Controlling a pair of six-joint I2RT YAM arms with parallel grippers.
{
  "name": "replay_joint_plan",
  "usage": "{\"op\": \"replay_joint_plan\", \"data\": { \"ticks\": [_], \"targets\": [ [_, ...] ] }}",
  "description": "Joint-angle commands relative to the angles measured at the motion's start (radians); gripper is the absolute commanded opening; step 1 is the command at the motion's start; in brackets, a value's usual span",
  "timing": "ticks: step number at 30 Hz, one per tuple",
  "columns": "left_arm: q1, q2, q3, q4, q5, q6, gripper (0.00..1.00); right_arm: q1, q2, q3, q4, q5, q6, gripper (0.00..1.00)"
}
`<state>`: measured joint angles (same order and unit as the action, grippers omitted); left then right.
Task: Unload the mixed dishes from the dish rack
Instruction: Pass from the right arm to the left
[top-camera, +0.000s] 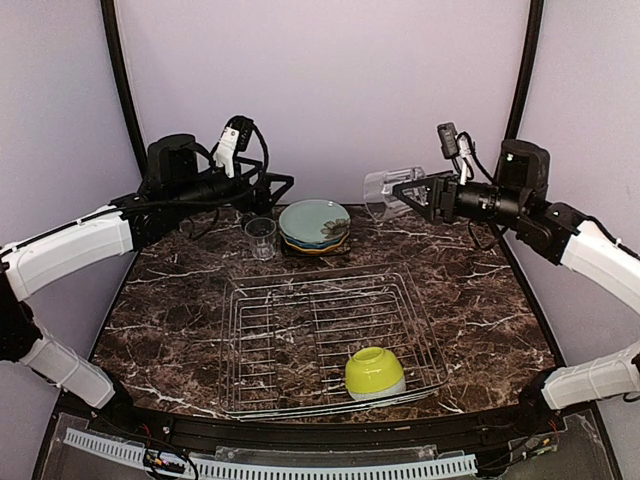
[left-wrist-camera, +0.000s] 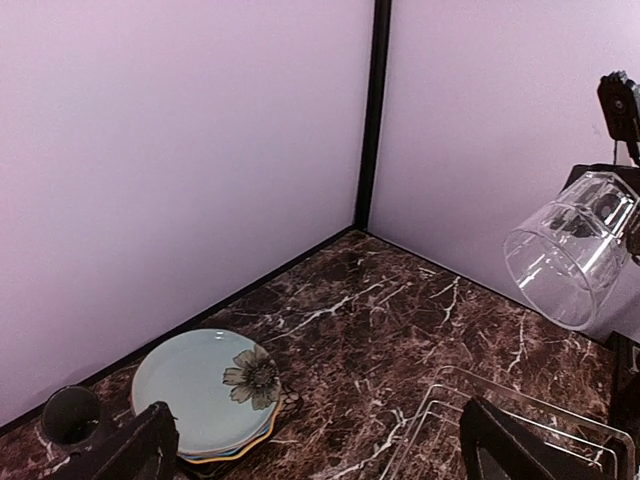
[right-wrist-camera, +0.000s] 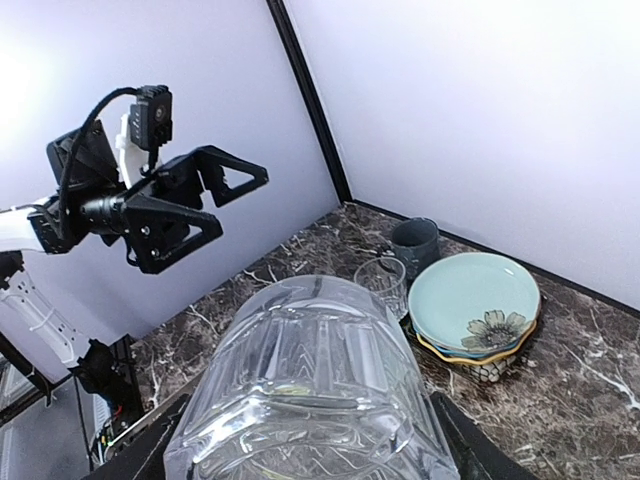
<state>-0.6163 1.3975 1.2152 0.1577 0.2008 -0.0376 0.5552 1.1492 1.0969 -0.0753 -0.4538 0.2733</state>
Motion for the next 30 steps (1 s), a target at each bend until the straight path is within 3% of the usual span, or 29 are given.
{"op": "replay_joint_plan", "data": {
  "ticks": [1,8,17,30],
  "targets": [
    [-0.034,0.015,0.022,0.09,0.151,-0.005,0.99,-0.012,-0.065,-0.046,0.229,-0.085,0.074,0.56],
    [-0.085,0.039,0.03,0.214,0.24,-0.031,0.98,-0.02,-0.135,-0.181,0.519,-0.18,0.248,0.54],
    [-0.167,0.077,0.069,0.314,0.373,-0.003,0.94,-0.021,-0.068,-0.21,0.751,-0.361,0.405,0.53],
    [-0.261,0.172,0.116,0.442,0.336,-0.063,0.72,-0.017,-0.004,-0.283,1.03,-0.387,0.574,0.52]
  ]
}}
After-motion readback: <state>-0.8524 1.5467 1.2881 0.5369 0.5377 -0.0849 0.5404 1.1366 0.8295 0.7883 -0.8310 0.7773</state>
